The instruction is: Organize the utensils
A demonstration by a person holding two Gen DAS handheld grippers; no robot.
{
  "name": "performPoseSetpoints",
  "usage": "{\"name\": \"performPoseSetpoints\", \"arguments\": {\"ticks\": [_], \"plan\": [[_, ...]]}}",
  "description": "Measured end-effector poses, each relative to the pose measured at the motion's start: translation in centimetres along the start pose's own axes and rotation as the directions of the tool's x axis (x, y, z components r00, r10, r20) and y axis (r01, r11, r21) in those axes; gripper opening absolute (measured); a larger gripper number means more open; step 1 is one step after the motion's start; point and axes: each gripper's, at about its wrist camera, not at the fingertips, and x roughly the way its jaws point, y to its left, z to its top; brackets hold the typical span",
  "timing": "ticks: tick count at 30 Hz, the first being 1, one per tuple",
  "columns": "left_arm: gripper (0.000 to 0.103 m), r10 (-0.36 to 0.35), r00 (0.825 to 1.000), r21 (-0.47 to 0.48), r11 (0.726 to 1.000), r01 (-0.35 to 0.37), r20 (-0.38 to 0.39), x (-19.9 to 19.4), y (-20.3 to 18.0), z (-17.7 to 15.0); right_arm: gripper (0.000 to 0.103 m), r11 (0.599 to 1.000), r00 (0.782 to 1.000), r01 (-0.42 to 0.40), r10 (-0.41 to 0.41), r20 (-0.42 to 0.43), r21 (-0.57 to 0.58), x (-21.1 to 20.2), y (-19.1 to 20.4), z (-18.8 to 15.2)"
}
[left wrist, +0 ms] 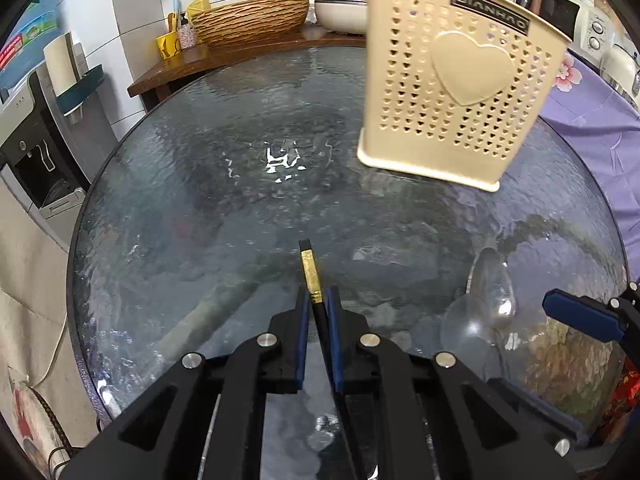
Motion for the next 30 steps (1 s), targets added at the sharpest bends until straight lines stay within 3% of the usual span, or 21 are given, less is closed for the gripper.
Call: {"name": "performPoseSetpoints", "arguments": {"ticks": [19,30], "plan": [[0.009,-0.023,1.0,-0.045,0.999,0.024,0.019,0.2,2.8,-0.1,0.056,0.998,0.997,0.045,-0.047,-0.059,-0.037,3.2,3.3,0.6],[0.009,-0.036,0.999,-0.049,0.998,0.038,0.025,0.1,2.6,-0.3,0.053,0.995,0.992,0.093,-0.094,-0.079,-0.022,4.9,2.4,1.2]]}}
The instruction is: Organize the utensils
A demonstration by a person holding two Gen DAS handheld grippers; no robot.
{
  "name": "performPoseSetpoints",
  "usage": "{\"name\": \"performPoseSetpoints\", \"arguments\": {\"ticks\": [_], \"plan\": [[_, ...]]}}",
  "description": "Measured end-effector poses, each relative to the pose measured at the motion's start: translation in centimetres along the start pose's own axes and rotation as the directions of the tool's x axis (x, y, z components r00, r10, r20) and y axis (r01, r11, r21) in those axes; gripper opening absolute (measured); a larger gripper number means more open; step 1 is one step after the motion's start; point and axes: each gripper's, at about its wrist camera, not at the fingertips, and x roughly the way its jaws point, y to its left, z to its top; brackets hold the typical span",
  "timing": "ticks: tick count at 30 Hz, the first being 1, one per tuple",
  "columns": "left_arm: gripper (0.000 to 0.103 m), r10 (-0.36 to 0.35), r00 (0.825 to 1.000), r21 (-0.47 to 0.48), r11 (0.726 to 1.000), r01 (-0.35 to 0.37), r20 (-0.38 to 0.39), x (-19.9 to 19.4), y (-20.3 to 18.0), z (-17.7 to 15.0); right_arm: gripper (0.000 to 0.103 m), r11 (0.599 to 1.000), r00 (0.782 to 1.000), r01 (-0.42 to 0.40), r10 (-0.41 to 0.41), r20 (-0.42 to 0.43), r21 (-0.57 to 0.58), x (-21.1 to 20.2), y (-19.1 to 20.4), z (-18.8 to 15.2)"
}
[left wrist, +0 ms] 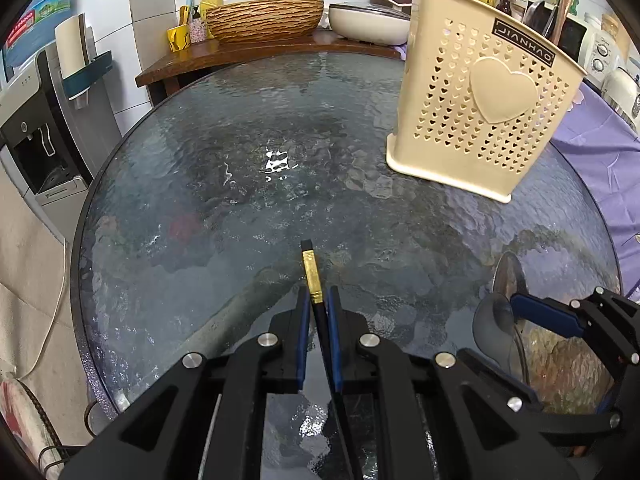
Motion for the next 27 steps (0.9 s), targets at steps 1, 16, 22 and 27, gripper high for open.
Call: {"name": "performPoseSetpoints", "arguments": {"ticks": [1,16,22,27], "plan": [[0.009,0.0,1.0,0.001,1.0,0.0,0.001,0.0,0.0,0.0,0.051,1.0,1.0,0.002,-0.002,-0.001,0.003,0.2,0.0,0.2],[0.009,0.012,1.0,0.007,1.0,-0.012,-0.004,-0.2,-0.3,0.1,0.037,0.998,0.998,-0.054,0.054,0.022,0.032,-0.1,-0.2,0.5],[0.007,-0.025,1.0,-0.029,0.999,0.025,-0.004,-0.1,0.1,0.4,0.037,0.996,0.994,-0.076,0.072,0.083,0.046,-1.8,-1.2,0.6],[0.007,-0.032,0.999,-0.041,0.999,0.034,0.044,-1.2,0.1,1.3,0.037,0.993,0.986,-0.102,0.095,0.136,0.05,-3.3,-2.0,0.8]]}}
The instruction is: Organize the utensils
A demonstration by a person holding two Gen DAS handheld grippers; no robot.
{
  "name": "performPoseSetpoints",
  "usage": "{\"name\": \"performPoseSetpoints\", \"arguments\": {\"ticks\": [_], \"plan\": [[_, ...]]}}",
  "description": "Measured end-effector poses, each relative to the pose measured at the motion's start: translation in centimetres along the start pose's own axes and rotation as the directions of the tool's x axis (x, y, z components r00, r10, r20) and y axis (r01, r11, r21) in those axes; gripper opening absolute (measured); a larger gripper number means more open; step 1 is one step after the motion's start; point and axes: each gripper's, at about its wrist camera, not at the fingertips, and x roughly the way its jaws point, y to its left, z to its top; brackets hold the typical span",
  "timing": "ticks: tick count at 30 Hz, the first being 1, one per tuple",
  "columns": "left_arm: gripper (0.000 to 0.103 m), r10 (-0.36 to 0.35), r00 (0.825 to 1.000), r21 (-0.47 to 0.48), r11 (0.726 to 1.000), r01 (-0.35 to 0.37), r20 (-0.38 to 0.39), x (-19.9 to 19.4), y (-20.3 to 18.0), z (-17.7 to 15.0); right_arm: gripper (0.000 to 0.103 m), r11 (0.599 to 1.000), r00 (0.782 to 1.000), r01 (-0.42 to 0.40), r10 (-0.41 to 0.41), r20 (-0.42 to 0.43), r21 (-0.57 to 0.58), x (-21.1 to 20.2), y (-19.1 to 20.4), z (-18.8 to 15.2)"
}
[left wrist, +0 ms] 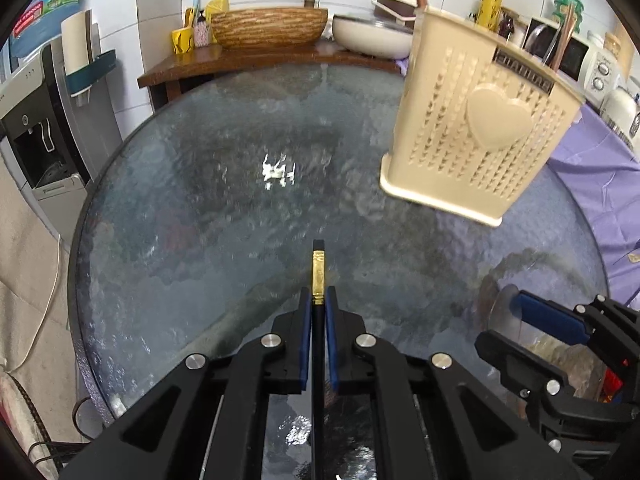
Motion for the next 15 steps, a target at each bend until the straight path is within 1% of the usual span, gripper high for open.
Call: {"name": "performPoseSetpoints", "arguments": {"ticks": [5,8,10,15], "plan": [[0.007,-0.021,0.998,0.0,1.0,0.021,0.06,-2.0,-0.5,1.3,0.037,0.999,0.998,-0.037,0.036,0.046,0.011,-1.6,-0.7,0.5],[0.007,-0.025,0.994,0.006,1.0,0.025,0.108,-3.6,-1.0,2.2,0.037,0.998,0.995,-0.061,0.06,0.081,0.014,-2.9,-1.2,1.1],[0.007,-0.035,0.989,0.013,0.999,0.033,0.144,-4.9,-1.3,2.7,0.037,0.997,0.993,-0.082,0.08,0.091,0.016,-3.5,-1.0,1.6],[0.007,-0.06,0.975,0.022,0.998,0.057,0.213,-7.7,-2.1,3.2,0.037,0.992,0.983,-0.125,0.122,0.136,0.012,-6.3,-2.3,2.7]]}}
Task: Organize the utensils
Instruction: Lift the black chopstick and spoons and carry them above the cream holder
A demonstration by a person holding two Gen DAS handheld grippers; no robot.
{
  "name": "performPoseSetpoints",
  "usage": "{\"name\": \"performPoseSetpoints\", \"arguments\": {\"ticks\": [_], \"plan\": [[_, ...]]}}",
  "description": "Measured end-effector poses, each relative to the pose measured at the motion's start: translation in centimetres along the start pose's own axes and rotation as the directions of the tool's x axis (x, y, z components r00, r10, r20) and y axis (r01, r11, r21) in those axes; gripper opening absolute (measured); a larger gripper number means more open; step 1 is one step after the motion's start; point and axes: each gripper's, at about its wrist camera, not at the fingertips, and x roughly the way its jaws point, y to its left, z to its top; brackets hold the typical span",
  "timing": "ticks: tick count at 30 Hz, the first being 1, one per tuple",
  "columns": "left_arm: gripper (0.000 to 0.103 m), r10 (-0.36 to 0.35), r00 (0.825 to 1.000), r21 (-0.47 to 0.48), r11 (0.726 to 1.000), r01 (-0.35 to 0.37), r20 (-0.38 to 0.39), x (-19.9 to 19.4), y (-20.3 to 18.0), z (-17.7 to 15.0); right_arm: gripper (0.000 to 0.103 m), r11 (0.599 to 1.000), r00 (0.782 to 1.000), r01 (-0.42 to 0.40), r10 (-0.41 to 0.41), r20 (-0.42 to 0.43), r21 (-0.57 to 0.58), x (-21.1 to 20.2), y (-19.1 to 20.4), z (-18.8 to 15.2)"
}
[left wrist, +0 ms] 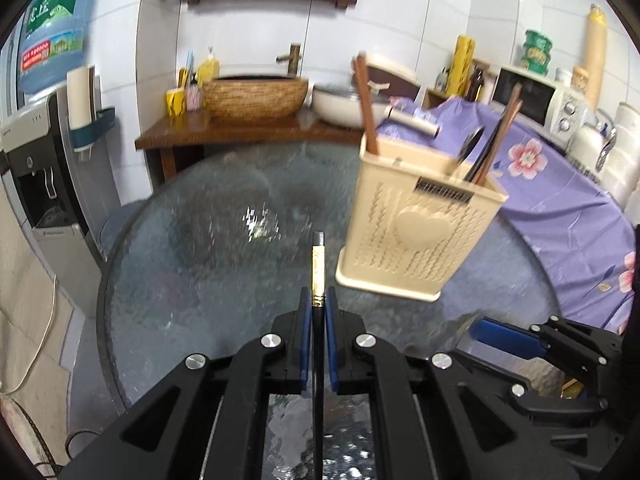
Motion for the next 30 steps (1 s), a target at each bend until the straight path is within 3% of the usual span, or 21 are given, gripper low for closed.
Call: {"name": "performPoseSetpoints", "arguments": {"ticks": [8,15,30], "plan": [[0.007,-0.017,0.996,0.007,1.0,0.017,0.091,-3.0,-0.7,1.9,0.036,0.999,0.999,-0.011,0.012,0.033,-0.039,-2.4,-0.2,1.1],[0.007,-0.028,0.993,0.017,1.0,0.026,0.117,-3.7,-1.0,3.3,0.036,0.998,0.999,-0.017,0.02,0.045,-0.057,-2.7,0.1,2.3],[0.007,-0.077,0.977,0.059,0.996,0.067,0.199,-5.3,-2.5,9.0,0.036,0.994,0.993,0.005,0.008,0.117,-0.113,-5.1,-0.3,7.9]]}}
